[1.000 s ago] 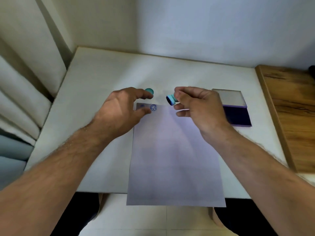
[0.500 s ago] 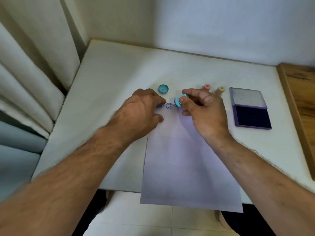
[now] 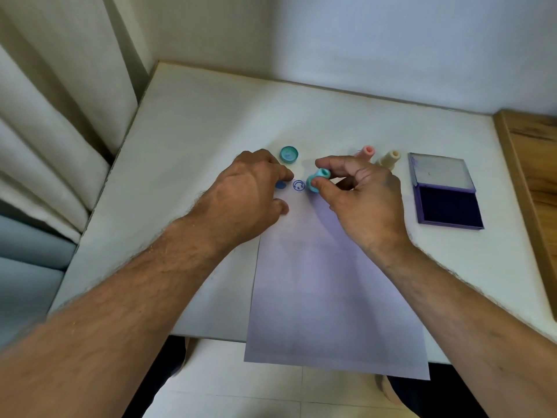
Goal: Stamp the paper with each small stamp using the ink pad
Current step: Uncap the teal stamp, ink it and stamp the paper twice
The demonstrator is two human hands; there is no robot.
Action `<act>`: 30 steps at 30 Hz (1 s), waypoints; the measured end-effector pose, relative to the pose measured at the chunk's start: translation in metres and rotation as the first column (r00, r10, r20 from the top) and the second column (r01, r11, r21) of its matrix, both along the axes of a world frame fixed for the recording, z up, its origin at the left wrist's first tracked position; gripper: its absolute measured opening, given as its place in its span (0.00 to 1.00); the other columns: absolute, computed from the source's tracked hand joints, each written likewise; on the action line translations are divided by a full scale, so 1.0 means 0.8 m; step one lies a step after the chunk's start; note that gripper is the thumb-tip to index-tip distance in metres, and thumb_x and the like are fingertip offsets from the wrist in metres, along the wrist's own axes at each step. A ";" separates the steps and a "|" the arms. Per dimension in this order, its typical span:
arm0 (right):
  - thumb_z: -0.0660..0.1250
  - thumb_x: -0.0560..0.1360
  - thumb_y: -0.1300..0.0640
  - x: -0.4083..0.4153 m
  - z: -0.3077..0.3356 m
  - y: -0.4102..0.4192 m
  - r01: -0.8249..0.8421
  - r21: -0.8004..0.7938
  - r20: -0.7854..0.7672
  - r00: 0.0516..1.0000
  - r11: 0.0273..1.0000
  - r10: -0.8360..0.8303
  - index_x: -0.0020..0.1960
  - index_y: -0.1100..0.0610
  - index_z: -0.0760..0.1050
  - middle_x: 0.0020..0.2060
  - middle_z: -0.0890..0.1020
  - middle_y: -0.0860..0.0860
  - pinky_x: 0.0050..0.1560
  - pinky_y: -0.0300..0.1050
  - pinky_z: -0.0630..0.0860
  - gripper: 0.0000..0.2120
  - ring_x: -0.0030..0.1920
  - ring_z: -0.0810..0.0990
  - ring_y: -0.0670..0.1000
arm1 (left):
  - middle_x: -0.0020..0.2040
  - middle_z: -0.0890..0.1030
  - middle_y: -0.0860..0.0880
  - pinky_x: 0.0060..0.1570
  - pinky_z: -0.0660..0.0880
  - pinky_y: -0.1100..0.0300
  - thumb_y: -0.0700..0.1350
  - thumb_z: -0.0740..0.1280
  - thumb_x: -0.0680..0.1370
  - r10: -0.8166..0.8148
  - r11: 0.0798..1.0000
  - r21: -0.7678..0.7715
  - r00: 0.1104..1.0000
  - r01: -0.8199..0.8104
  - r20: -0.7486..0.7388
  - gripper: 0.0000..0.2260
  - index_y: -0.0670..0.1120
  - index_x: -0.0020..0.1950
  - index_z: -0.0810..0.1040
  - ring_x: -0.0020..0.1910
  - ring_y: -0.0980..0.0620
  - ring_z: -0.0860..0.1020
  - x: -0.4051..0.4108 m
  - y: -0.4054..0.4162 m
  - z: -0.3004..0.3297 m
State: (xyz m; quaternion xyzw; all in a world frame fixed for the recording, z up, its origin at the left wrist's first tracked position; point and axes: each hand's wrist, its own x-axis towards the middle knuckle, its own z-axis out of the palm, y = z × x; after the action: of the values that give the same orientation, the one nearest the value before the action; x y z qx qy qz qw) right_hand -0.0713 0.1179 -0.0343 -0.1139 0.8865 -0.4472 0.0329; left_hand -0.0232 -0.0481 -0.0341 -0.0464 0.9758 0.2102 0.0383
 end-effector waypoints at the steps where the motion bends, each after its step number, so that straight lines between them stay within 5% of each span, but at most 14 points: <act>1: 0.75 0.72 0.54 -0.001 0.000 0.000 -0.006 0.021 -0.016 1.000 1.000 0.006 0.56 0.49 0.83 0.45 0.84 0.41 0.44 0.27 0.77 0.13 0.37 0.82 0.41 | 0.62 0.75 0.52 0.61 0.67 0.59 0.49 0.72 0.73 -0.001 1.000 -0.001 1.000 0.001 -0.001 0.22 0.52 0.66 0.76 0.62 0.49 0.71 0.000 0.000 0.000; 11: 0.74 0.72 0.53 0.003 -0.001 -0.001 -0.047 0.132 -0.062 0.997 0.990 0.056 0.58 0.48 0.82 0.48 0.85 0.43 0.43 0.20 0.71 0.14 0.36 0.80 0.37 | 0.64 0.73 0.52 0.62 0.67 0.58 0.50 0.70 0.74 -0.015 1.000 -0.019 1.000 0.016 0.012 0.22 0.52 0.67 0.75 0.63 0.49 0.69 0.001 -0.001 0.002; 17: 0.73 0.73 0.54 0.008 0.005 -0.003 -0.082 0.226 -0.097 0.990 0.971 0.106 0.60 0.52 0.81 0.54 0.85 0.47 0.55 0.32 0.75 0.15 0.43 0.80 0.41 | 0.63 0.74 0.52 0.61 0.67 0.58 0.50 0.71 0.73 -0.013 1.000 -0.019 1.000 0.013 -0.001 0.21 0.52 0.67 0.75 0.62 0.49 0.70 0.001 0.000 0.001; 24: 0.71 0.74 0.48 0.007 0.006 -0.002 -0.125 0.319 -0.149 0.972 0.940 0.180 0.60 0.54 0.81 0.49 0.86 0.53 0.52 0.34 0.73 0.17 0.44 0.82 0.51 | 0.62 0.74 0.52 0.61 0.69 0.57 0.50 0.71 0.73 -0.007 1.000 -0.010 1.000 0.007 -0.007 0.20 0.52 0.65 0.77 0.61 0.49 0.70 0.000 0.001 0.000; 27: 0.72 0.75 0.55 0.003 -0.005 0.000 -0.137 0.242 -0.176 0.967 0.960 0.183 0.58 0.57 0.82 0.49 0.85 0.53 0.50 0.22 0.67 0.13 0.43 0.78 0.46 | 0.62 0.74 0.52 0.61 0.68 0.58 0.50 0.72 0.72 -0.002 1.000 -0.012 1.000 0.002 0.000 0.20 0.52 0.65 0.77 0.62 0.49 0.70 -0.002 0.000 0.000; 30: 0.72 0.74 0.60 0.004 -0.010 -0.001 -0.141 0.236 -0.233 0.952 0.961 0.197 0.57 0.60 0.82 0.46 0.85 0.54 0.52 0.28 0.72 0.12 0.44 0.81 0.49 | 0.62 0.74 0.52 0.60 0.68 0.58 0.50 0.72 0.72 -0.005 1.000 -0.030 1.000 0.005 0.004 0.21 0.52 0.65 0.77 0.62 0.50 0.70 -0.003 0.000 0.001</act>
State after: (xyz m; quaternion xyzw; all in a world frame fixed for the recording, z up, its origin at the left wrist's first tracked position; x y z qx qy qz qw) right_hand -0.0681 0.1168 -0.0426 -0.2418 0.9137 -0.3250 -0.0305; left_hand -0.0260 -0.0483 -0.0336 -0.0452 0.9789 0.1953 0.0402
